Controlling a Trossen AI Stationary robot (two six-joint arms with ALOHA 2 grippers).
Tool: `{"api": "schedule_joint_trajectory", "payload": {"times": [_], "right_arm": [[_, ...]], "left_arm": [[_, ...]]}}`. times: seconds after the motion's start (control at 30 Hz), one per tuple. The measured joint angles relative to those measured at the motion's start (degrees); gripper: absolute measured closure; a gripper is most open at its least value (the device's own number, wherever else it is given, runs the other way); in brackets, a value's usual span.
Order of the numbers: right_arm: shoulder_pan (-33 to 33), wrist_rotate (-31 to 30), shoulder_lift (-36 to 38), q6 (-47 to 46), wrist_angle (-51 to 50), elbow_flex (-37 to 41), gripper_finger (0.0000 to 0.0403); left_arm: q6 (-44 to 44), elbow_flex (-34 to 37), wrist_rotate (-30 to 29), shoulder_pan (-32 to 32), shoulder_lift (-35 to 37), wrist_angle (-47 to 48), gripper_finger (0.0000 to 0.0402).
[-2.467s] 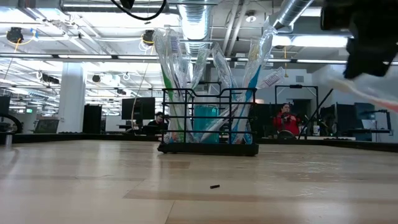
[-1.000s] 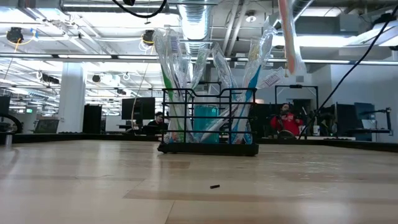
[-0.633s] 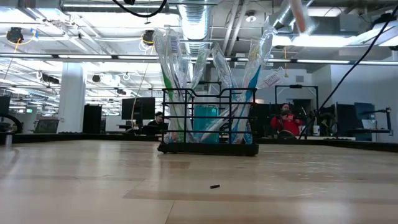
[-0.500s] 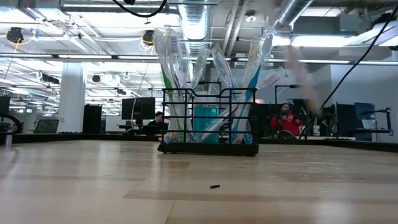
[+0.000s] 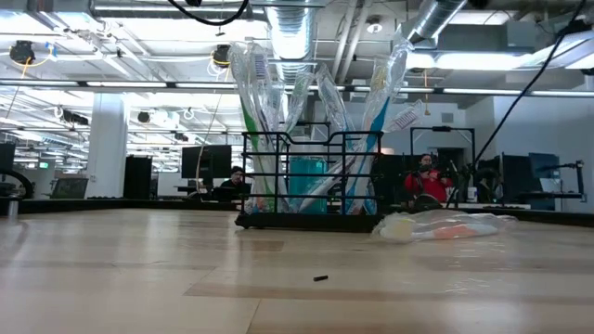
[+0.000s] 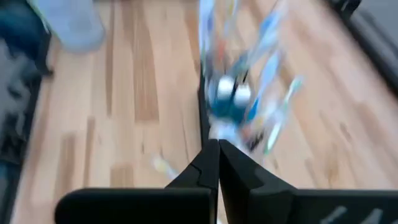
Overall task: Pick & Place toothbrushing station
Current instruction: Put the orange toothbrush into the wire organizer
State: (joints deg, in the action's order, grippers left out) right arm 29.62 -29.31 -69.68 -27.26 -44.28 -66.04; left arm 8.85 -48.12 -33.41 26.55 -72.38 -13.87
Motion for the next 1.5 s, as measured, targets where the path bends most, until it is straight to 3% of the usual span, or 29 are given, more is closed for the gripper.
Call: {"api": "schedule_joint_trajectory", "payload": {"times": [0.23, 0.6, 1.5], "right_arm": [[0.7, 8.7, -9.4, -0.2, -2.1, 0.0, 0.0403], [1.1, 9.7, -18.5, -0.9, -1.4, 0.2, 0.0403], [-3.2, 16.2, -16.3, 3.8, 23.7, 18.0, 0.0403]], "left_arm": [[0.0, 0.0, 0.0, 0.0, 0.0, 0.0, 0.0372], [0.0, 0.0, 0.0, 0.0, 0.0, -0.1, 0.0372], [0.0, 0.0, 0.0, 0.0, 0.0, -0.1, 0.0372]]}}
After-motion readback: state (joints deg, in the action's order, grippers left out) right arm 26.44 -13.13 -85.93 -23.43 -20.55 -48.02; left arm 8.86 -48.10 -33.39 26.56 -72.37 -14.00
